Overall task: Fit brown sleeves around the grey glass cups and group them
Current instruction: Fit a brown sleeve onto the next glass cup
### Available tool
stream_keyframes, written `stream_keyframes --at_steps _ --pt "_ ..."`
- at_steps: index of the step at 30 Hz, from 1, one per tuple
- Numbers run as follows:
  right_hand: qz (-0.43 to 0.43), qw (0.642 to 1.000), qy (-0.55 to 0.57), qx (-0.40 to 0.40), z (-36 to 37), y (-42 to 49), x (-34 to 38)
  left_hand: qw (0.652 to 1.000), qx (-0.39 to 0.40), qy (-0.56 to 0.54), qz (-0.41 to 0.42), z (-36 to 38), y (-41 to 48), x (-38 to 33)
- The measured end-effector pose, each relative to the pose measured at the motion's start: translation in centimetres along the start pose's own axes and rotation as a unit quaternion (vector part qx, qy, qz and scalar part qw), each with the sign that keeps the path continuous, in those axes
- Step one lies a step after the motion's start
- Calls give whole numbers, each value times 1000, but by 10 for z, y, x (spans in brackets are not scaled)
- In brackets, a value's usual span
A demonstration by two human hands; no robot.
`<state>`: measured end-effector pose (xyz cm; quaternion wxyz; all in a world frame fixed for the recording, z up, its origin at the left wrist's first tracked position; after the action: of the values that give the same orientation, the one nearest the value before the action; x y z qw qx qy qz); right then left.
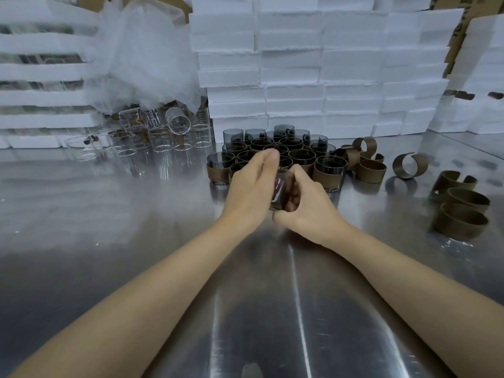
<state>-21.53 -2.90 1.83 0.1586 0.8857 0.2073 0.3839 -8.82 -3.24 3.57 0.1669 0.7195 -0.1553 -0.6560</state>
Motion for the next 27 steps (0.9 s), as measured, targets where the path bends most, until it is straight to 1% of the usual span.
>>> stream_keyframes --at_steps 2,3,5,7,10,14,18,21,23,27 --pt "1 999 31 18 -1 -1 0 985 1 -121 -120 -1 5 0" --pt "-1 999 46 27 -1 -1 0 971 2 -169 -169 -2 6 0" --pt "-10 996 78 39 -1 0 0 932 15 -277 -234 -3 6 2" --pt "-12 993 108 43 -1 1 -1 900 36 -348 -261 -3 6 6" --pt "-5 992 122 31 -2 2 -3 886 73 -377 -260 0 5 12" --pt "-3 998 64 -17 0 3 -3 889 109 -380 -232 1 3 15" --pt "-8 997 26 -71 -1 7 -6 914 125 -335 -190 6 0 18" --pt "-19 997 51 -56 -3 7 -4 929 159 -293 -157 9 -3 24" --pt "-5 997 58 -43 -2 6 -3 935 154 -285 -148 10 -4 25" --pt "29 998 5 -53 -3 8 -3 954 148 -234 -118 12 -4 26"
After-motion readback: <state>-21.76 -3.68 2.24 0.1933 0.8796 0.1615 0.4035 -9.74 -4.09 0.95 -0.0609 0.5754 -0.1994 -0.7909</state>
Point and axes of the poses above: each hand's wrist, its own y-axis towards the middle knuckle, its own z-axis out of the palm, x = y × z, the point moved 1 cm from there along y, towards the middle knuckle, and after that the axes turned 14 degrees about -y, right-handed, at the moved point
